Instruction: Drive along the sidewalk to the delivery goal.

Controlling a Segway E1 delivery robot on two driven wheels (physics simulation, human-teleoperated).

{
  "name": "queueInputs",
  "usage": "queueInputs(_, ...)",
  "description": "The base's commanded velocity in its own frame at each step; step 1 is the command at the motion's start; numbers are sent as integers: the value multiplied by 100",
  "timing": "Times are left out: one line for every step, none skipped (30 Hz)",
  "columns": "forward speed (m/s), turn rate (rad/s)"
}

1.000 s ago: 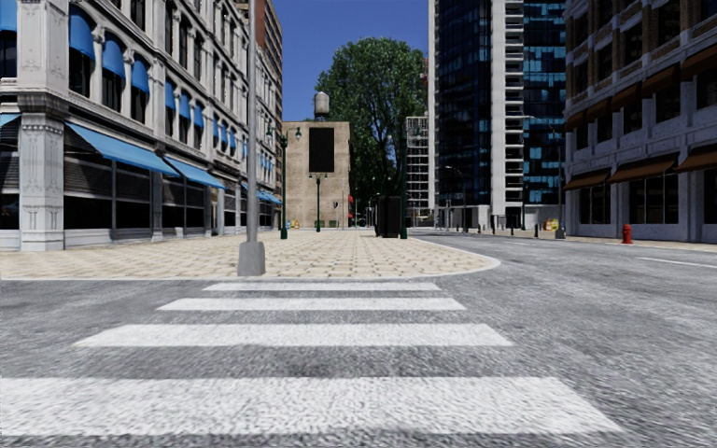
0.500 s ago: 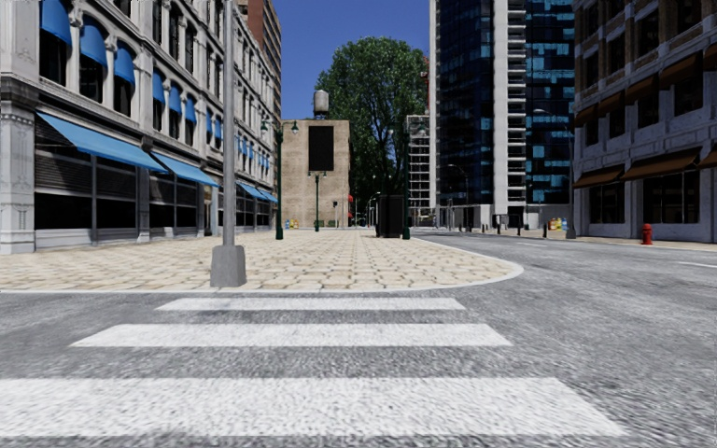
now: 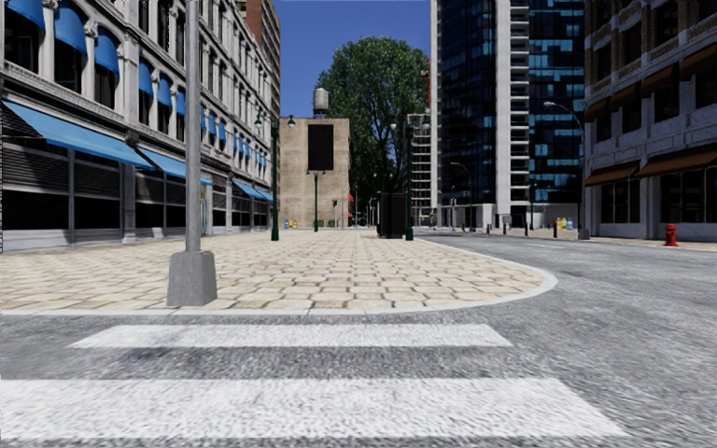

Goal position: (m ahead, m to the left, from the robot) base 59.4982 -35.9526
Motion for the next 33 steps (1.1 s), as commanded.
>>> queueInputs(200,0)
queueInputs(200,0)
queueInputs(200,0)
queueInputs(200,0)
queueInputs(200,0)
queueInputs(200,0)
queueInputs(200,0)
queueInputs(200,0)
queueInputs(200,0)
queueInputs(200,0)
queueInputs(200,0)
queueInputs(200,0)
queueInputs(200,0)
queueInputs(200,0)
queueInputs(200,0)
queueInputs(200,0)
queueInputs(200,0)
queueInputs(200,0)
queueInputs(200,0)
queueInputs(200,0)
queueInputs(200,0)
queueInputs(200,0)
queueInputs(200,0)
queueInputs(200,0)
queueInputs(200,0)
queueInputs(200,0)
queueInputs(200,0)
queueInputs(200,0)
queueInputs(200,0)
queueInputs(200,0)
queueInputs(200,0)
queueInputs(200,0)
queueInputs(191,0)
